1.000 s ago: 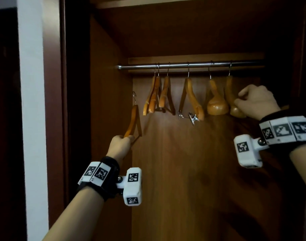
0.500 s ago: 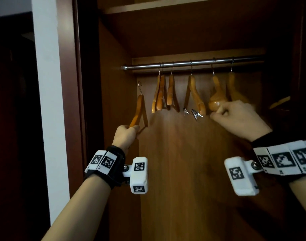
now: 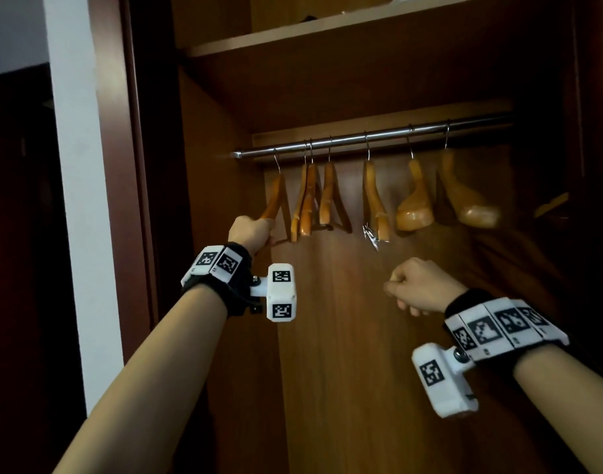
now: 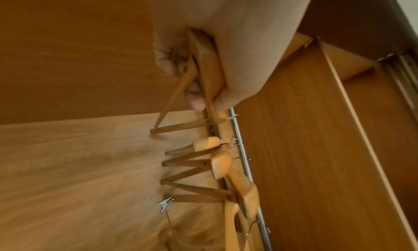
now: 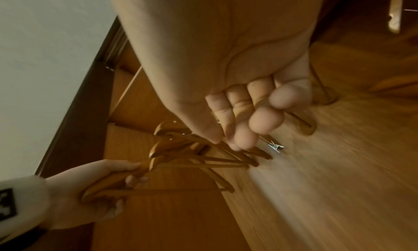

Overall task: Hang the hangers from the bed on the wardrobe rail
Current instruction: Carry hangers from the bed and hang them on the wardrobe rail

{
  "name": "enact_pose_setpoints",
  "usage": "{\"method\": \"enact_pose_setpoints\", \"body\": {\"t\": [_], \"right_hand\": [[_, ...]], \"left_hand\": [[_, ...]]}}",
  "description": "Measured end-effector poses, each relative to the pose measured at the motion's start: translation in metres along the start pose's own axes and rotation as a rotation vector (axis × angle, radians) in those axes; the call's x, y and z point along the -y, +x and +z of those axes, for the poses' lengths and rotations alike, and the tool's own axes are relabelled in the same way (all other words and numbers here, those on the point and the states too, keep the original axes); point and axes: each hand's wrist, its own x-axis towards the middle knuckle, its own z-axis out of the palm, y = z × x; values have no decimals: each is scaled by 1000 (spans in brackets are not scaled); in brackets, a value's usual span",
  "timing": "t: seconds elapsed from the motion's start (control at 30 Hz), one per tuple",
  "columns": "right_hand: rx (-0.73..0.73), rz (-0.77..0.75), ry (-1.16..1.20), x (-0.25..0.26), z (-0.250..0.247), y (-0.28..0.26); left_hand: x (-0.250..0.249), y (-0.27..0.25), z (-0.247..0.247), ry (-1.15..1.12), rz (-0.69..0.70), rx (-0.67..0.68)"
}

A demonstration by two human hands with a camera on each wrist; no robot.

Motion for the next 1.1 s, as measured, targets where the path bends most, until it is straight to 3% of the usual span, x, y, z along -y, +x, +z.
{"method": "enact_pose_setpoints", "body": {"t": [0.17,0.57,0.83,1.1], "right_hand": [[72,45,118,-3,-3,24],[80,49,262,-5,9,57],[23,66,313,-13,-8,63],[5,97,372,-26,-10,64]], "left_hand": [[-13,15,4,11,1,-28],[-30,33,14,-9,98,-54],[-24,49,38,-26,2,-15],[-8,50,51,102,-25,13]]}}
